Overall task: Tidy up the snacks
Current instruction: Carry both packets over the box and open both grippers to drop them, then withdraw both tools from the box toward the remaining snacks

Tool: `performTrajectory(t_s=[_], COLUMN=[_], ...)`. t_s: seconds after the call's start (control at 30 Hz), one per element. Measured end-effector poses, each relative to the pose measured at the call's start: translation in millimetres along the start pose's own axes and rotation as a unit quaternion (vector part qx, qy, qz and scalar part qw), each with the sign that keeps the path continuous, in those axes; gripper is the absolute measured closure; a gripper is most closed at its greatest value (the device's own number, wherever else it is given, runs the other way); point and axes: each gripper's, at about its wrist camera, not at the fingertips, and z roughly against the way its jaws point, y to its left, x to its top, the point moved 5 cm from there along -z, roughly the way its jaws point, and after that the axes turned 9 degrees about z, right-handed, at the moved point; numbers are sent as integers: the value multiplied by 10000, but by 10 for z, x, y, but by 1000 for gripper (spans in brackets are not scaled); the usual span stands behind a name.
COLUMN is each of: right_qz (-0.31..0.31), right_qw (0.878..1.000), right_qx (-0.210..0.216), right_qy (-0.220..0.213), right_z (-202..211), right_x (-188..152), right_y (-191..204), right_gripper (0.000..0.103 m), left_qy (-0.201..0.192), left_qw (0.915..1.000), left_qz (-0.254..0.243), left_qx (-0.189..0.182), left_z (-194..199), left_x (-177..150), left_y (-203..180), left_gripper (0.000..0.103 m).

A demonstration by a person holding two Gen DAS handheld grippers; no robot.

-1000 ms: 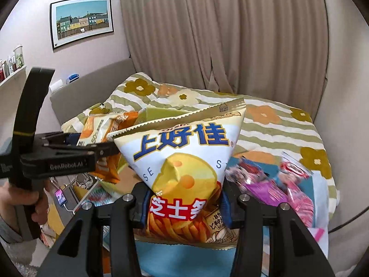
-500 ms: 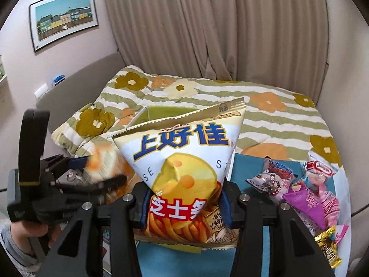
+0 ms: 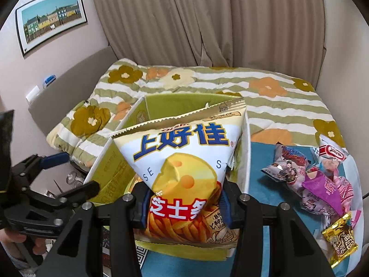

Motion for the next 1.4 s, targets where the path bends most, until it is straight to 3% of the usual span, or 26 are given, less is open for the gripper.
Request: performTrajectory(t_s=[0.17, 0.23, 0.27, 0.3, 0.63, 0.97, 1.23, 1.4], right_qz=[13, 26, 23, 29, 6, -46, 2, 30], right_qw=[9996, 9996, 9996, 9997, 9999, 9998, 9993, 9981], right_qx=[-4, -25, -29, -25, -135, -168, -113, -160], right_qy=[272, 294, 280, 256, 97, -103, -346, -601], right_z=[-235, -286, -298, -297, -175, 97, 512, 893], right_x=[-43, -66, -77, -86, -151, -82, -126, -257], right_y=[75, 96, 102, 108, 129, 100, -53, -288], right_gripper=[57, 40, 14, 0, 0, 0, 0, 0], left_qy=[106, 122, 137, 155, 217, -37, -313, -432], left_qw=[9999, 9999, 9998, 9998, 9996, 9998, 9989, 9986], left_qz=[113, 117, 125, 132, 192, 184, 308, 291], left_qx=[-22, 6, 11, 7, -76, 29, 148, 112], left_z=[-34, -42, -51, -61, -41, 218, 520, 657], left_x=[-48, -69, -74, -88, -144, -71, -158, -291], left_y=[98, 113, 122, 130, 121, 30, -295, -706], left_gripper=[0, 0, 0, 0, 0, 0, 0, 0])
